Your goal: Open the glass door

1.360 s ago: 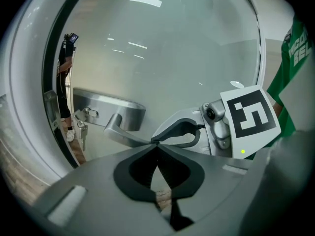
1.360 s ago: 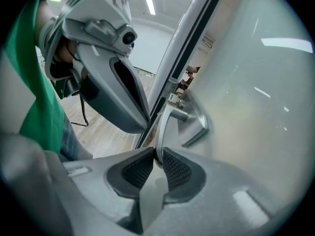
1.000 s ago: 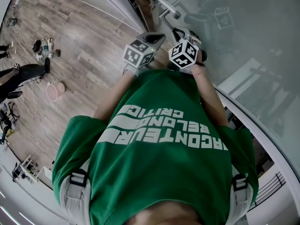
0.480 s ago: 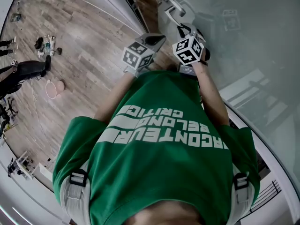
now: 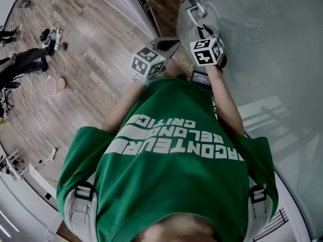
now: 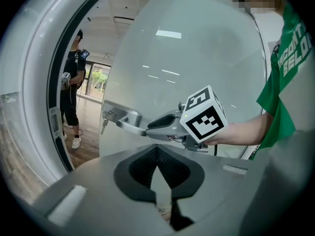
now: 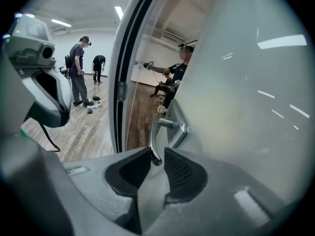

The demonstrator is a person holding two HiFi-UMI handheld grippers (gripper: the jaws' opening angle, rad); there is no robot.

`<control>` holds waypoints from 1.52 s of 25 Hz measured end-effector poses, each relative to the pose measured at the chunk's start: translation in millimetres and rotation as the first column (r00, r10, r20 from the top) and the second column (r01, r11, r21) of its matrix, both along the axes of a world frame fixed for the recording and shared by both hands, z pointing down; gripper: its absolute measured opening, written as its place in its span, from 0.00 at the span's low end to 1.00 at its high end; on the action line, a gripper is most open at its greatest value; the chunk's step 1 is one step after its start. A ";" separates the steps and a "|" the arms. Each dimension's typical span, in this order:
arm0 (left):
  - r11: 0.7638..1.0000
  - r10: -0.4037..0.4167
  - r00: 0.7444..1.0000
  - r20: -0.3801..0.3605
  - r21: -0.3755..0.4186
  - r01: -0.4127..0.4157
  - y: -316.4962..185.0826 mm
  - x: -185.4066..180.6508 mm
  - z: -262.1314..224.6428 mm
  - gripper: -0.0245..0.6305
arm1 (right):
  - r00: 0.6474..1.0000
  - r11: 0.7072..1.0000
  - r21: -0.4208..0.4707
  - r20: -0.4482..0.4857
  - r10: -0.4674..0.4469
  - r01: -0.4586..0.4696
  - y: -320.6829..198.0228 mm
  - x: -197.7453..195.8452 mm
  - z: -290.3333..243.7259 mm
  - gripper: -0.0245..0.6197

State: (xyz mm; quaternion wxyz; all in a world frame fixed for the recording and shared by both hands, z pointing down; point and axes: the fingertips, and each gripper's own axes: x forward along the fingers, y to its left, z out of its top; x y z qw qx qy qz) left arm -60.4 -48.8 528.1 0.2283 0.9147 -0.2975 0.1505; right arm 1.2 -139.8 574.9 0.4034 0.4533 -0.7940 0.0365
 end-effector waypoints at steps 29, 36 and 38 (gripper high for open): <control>0.999 0.011 1.000 -0.004 0.044 -0.011 26.9 62.2 -22.7 0.05 | 0.979 0.982 -0.004 0.077 0.187 -0.188 -93.4 90.7 8.9 0.12; 0.998 0.056 0.998 -0.018 0.042 -0.055 11.2 76.6 -20.9 0.05 | 0.965 0.969 0.001 0.079 0.248 -0.249 -112.9 126.6 9.1 0.12; 0.997 0.069 0.997 -0.026 0.046 -0.067 5.2 81.3 -24.1 0.05 | 0.961 0.963 0.001 0.067 0.267 -0.268 -116.8 139.1 10.2 0.12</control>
